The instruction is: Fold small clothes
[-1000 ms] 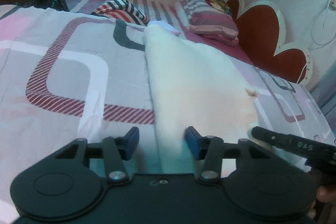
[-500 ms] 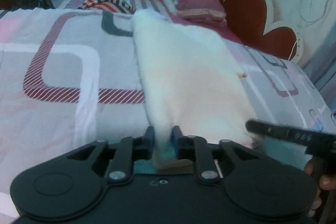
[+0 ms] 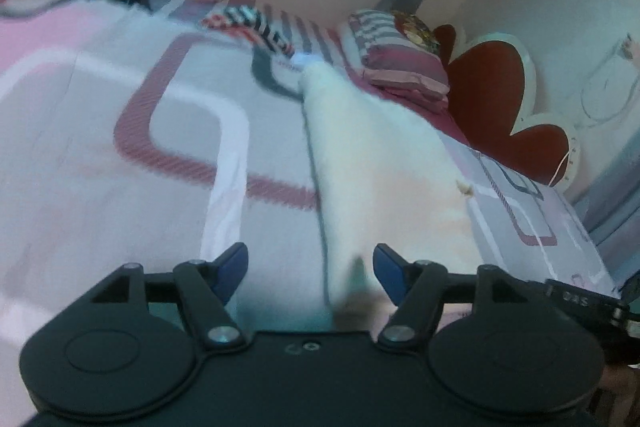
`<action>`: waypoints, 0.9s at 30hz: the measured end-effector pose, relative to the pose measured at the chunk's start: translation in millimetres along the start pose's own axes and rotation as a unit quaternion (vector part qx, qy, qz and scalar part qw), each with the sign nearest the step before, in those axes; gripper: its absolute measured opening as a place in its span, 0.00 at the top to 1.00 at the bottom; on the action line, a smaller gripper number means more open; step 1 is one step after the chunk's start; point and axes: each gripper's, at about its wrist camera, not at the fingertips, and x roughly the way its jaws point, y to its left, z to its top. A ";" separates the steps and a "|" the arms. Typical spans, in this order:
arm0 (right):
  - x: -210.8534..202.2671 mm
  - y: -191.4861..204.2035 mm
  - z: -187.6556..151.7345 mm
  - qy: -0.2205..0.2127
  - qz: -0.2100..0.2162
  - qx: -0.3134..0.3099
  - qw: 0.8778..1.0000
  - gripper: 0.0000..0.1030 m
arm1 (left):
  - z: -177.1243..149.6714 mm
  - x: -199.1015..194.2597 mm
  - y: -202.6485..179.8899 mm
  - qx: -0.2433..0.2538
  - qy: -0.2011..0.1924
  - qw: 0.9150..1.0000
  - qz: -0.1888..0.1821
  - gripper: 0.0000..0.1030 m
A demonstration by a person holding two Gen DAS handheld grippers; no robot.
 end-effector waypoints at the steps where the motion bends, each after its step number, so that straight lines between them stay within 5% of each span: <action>1: 1.7 0.1 0.9 0.002 -0.009 -0.001 1.000 0.65 | -2.3 1.5 1.3 -0.004 0.007 1.000 0.001 0.35; 6: 0.5 -1.7 2.1 -0.012 -0.038 0.008 0.999 0.65 | -8.5 3.1 2.2 0.003 0.014 1.000 0.008 0.36; 11: 4.5 0.7 3.4 0.005 -0.009 0.008 1.000 0.67 | -7.4 4.1 4.0 -0.001 0.016 1.000 0.008 0.36; 13: 3.8 5.4 3.5 -0.004 -0.009 -0.003 1.000 0.95 | -8.5 4.1 5.1 -0.002 0.016 1.000 0.008 0.36; 18: -11.1 15.5 10.9 -0.025 0.039 0.010 0.999 0.96 | -8.8 3.8 6.3 -0.002 0.015 1.000 0.009 0.36; 22: -16.3 -11.4 4.0 -0.019 0.098 0.103 0.990 0.96 | -8.6 -0.7 8.5 0.005 0.010 1.000 0.013 0.37; 24: -0.2 -26.1 -8.5 0.016 0.025 0.082 0.996 0.96 | -7.0 -3.7 7.3 0.022 0.006 0.999 0.024 0.39; 27: -4.4 -24.1 0.6 -0.004 0.007 0.043 0.999 0.90 | 2.8 -6.9 -1.2 0.055 -0.012 0.998 0.029 0.39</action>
